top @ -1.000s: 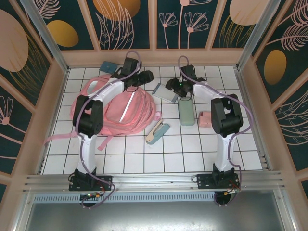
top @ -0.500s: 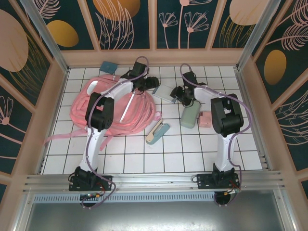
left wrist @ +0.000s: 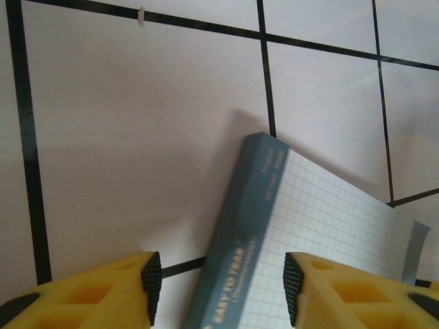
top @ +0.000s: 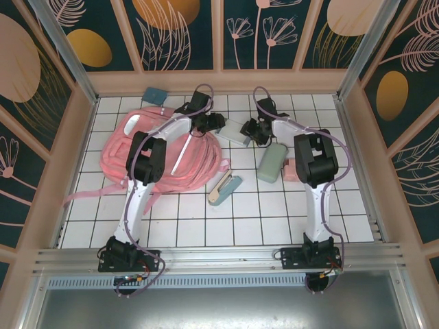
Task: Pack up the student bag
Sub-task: Pick up the book from the top-center of the table.
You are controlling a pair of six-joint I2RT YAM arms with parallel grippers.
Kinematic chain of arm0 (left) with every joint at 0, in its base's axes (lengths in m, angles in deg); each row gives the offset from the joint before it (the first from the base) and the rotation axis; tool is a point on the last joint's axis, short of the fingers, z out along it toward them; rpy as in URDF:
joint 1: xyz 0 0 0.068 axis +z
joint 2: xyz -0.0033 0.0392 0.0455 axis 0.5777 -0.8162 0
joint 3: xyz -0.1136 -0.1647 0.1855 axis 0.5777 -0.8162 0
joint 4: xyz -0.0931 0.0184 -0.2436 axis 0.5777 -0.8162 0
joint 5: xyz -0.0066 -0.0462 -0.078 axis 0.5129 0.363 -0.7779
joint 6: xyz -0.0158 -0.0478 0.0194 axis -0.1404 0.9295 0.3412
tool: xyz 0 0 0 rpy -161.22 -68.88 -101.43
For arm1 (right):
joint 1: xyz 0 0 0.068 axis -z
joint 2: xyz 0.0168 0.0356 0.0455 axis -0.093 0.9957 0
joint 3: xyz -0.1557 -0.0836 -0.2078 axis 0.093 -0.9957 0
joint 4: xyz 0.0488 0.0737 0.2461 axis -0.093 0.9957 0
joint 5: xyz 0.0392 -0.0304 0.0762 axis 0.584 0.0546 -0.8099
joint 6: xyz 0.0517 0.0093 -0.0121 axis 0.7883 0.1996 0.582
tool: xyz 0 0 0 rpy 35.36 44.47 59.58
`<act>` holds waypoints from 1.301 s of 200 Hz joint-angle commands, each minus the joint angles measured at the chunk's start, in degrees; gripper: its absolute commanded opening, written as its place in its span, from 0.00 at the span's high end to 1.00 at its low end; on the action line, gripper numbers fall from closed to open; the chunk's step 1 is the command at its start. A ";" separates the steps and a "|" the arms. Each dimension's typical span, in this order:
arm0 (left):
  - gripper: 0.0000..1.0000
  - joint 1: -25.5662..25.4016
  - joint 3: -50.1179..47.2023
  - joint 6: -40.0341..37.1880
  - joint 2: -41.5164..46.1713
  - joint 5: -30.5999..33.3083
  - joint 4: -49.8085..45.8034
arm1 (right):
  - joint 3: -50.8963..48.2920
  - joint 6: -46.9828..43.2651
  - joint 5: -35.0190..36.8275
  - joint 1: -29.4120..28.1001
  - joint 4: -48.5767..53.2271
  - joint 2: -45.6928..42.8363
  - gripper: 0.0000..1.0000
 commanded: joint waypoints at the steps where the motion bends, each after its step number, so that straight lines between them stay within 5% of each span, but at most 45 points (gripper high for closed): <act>1: 0.50 -0.64 -0.06 -0.38 -2.76 -4.13 -2.25 | 2.67 -0.64 -3.37 -1.77 -1.42 3.80 0.49; 52: 0.62 -0.74 -4.38 2.23 0.50 -16.01 2.97 | 5.73 -0.93 -4.30 -2.33 -0.72 5.50 0.52; 104: 0.64 -0.29 -12.43 12.30 6.66 -29.62 20.04 | 5.26 -0.91 -4.23 -1.97 -1.22 4.91 0.51; 141: 0.62 -0.21 -10.07 11.38 5.72 -28.55 16.96 | 4.08 -0.73 -4.24 -1.41 -2.05 3.62 0.51; 169: 0.63 -0.21 -14.51 18.76 6.34 -33.79 28.80 | 3.98 -0.99 -4.59 -0.93 -1.97 3.15 0.50; 202: 0.63 -0.20 -15.58 21.01 6.64 -35.23 32.16 | 4.43 -1.09 -4.92 -0.58 -1.79 3.14 0.51; 260: 0.61 -0.22 -13.87 13.94 6.31 -34.58 23.27 | 5.23 -1.08 -5.38 -0.35 -1.71 3.32 0.50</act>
